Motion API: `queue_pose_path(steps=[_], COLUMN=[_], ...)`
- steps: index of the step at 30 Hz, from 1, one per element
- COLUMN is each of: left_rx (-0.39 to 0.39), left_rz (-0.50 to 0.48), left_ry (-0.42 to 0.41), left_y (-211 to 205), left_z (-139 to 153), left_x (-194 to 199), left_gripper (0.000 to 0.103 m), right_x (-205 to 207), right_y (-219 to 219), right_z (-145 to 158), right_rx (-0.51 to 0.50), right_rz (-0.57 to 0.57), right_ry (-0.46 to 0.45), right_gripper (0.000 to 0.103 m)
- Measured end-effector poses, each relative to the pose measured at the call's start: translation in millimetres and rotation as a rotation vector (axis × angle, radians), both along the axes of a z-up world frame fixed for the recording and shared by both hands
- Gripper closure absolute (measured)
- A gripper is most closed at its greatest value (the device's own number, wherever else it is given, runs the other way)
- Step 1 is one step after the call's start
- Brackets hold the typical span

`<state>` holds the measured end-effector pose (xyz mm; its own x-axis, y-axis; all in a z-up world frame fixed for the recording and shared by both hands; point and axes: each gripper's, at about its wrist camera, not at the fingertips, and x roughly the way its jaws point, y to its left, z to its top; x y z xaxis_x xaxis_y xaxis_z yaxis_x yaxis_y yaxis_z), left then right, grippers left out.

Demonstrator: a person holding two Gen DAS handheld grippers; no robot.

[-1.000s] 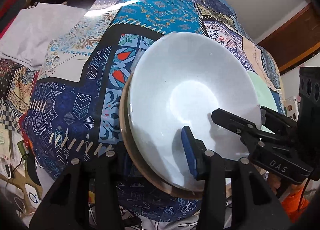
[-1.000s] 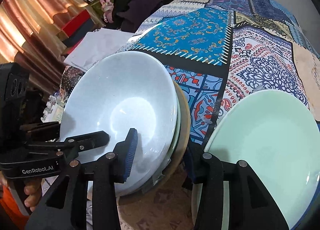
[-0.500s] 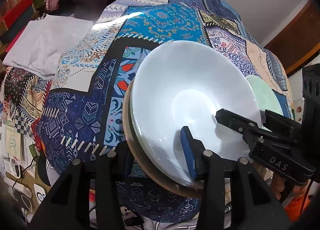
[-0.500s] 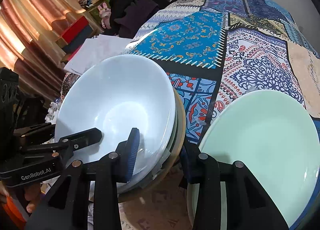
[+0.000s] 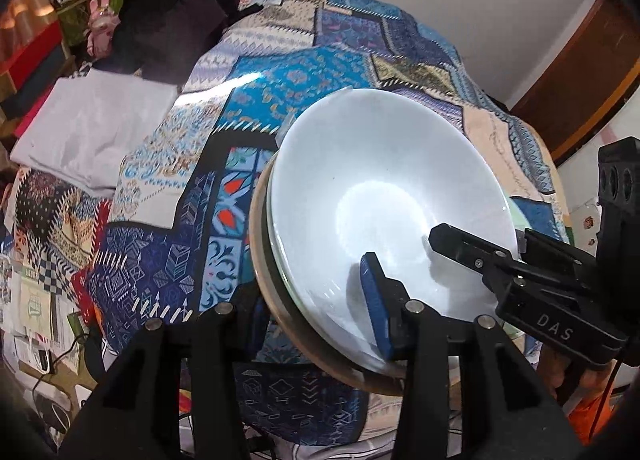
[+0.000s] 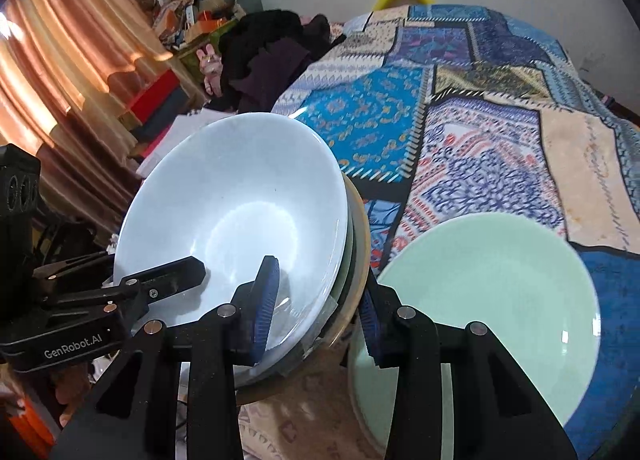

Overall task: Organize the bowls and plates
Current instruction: 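Lift the nested bowl stack with both tools onto the plate stack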

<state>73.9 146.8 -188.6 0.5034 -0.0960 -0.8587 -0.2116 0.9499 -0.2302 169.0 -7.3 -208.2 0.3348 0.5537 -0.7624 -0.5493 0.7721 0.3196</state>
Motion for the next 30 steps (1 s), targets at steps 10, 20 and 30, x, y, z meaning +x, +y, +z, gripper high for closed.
queue_pose_path(steps=[10,20,30], left_rx=[0.0,-0.019,-0.019], left_rz=[-0.057,-0.151,-0.217], left_ry=[-0.064,-0.081,-0.052], left_y=[-34.7,-81.8,-122.3], left_z=[28.5,37.2,28.2], left_x=[13.9,32.1,47.1], left_gripper=[0.061,0.061,0.061], right_x=[1.9,3.5,6.3], right_y=[-43.5,-91.1,-124.3], right_z=[18.7,23.8,13.1], right_rx=[0.001,-0.019,-0.019], right_rz=[-0.084,-0.16,-0.207], right_ry=[-0.038,-0.053,-0.021], right_gripper=[0.068,0.068,0.068])
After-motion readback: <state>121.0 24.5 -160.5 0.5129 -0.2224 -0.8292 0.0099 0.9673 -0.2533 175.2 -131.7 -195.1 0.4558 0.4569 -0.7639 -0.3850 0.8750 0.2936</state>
